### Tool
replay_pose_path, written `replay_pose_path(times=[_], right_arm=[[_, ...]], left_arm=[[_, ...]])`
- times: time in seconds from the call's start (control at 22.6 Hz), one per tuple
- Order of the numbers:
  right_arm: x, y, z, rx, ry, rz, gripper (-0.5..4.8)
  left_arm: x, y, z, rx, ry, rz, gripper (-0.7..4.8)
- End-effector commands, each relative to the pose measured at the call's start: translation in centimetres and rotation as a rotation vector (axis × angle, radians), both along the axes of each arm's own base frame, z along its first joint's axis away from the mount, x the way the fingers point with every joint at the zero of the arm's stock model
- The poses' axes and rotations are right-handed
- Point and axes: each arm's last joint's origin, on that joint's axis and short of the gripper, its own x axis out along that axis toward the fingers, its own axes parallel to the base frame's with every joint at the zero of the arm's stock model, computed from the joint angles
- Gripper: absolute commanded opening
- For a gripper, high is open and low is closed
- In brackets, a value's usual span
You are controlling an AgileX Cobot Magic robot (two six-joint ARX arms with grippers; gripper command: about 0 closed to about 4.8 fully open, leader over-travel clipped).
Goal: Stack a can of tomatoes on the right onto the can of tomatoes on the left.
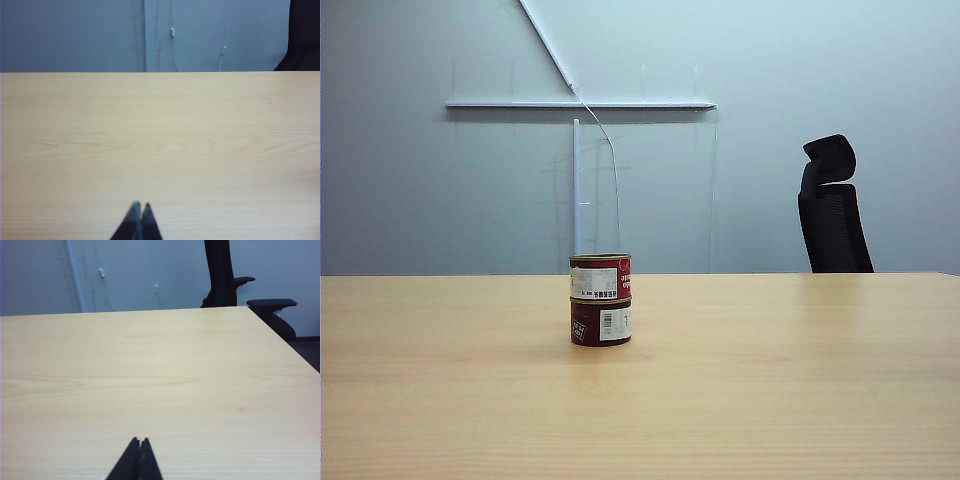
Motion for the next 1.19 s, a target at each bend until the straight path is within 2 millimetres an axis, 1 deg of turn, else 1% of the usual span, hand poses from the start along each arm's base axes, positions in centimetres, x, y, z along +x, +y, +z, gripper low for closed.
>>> replay_pose_path(times=[0.04, 0.62, 1.19], right_arm=[[0.02, 0.05, 0.03, -0.014, -0.013, 0.003, -0.08], [0.03, 0.24, 0.33, -0.017, -0.045, 0.062, -0.08], [0.03, 0.21, 0.18, -0.017, -0.029, 0.053, -0.08]], left_arm=[[0.0, -0.01, 0.13, 0.007, -0.007, -0.004, -0.02], [0.0, -0.01, 0.13, 0.007, -0.007, -0.004, -0.02], [0.0, -0.01, 0.13, 0.007, -0.007, -0.004, -0.02]])
